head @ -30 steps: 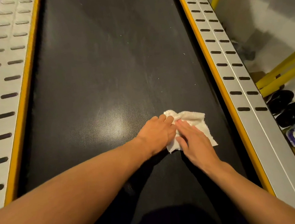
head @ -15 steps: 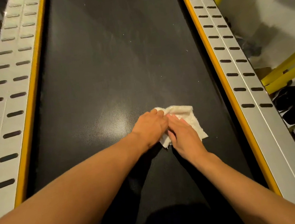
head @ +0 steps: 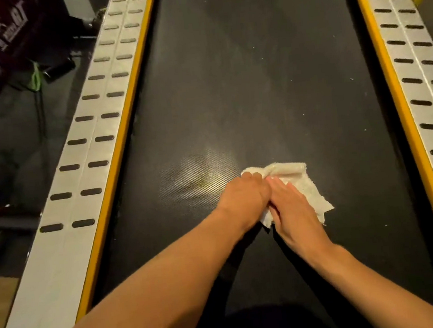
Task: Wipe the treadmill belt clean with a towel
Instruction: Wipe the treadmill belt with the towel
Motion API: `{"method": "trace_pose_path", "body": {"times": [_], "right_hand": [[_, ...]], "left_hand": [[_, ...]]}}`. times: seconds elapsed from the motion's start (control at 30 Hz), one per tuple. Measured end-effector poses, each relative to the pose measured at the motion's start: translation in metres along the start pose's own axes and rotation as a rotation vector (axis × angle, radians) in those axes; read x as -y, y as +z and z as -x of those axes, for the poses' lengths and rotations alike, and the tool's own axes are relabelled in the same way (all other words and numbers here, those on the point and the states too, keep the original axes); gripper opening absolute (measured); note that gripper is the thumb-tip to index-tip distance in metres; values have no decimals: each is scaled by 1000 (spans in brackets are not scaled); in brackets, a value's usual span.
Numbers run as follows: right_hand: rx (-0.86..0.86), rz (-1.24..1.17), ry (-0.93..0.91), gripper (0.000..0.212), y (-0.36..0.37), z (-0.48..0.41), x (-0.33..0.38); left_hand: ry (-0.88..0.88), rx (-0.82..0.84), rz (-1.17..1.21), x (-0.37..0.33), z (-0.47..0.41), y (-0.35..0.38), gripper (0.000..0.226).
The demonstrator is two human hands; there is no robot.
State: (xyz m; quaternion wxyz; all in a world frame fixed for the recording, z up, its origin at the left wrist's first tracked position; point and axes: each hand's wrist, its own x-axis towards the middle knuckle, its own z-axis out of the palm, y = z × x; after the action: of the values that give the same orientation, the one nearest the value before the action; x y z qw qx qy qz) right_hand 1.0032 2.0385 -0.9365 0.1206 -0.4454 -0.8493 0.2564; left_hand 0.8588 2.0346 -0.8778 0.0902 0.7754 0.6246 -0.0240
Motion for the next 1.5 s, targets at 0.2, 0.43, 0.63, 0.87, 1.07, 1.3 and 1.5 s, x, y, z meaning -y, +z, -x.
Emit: {"method": "trace_pose_path", "body": {"times": [0.2, 0.43, 0.63, 0.87, 1.07, 1.3, 1.5], "right_hand": [[65, 75, -142, 49, 18, -43, 21], [71, 62, -137, 53, 38, -25, 44], [74, 59, -196, 37, 36, -62, 64], [120, 75, -229, 27, 46, -46, 87], [105, 74, -201, 40, 54, -52, 109], [160, 119, -316, 44, 76, -74, 120], [151, 86, -296, 46, 88, -53, 128]], "left_hand": [[-173, 33, 131, 46, 20, 0, 27], [-292, 0, 155, 40, 51, 14, 24], [-454, -110, 234, 65, 54, 15, 18], [-450, -116, 213, 74, 89, 27, 15], [-521, -221, 128, 88, 95, 26, 13], [-521, -288, 197, 104, 126, 45, 27], [-571, -262, 226, 101, 138, 40, 30]]}}
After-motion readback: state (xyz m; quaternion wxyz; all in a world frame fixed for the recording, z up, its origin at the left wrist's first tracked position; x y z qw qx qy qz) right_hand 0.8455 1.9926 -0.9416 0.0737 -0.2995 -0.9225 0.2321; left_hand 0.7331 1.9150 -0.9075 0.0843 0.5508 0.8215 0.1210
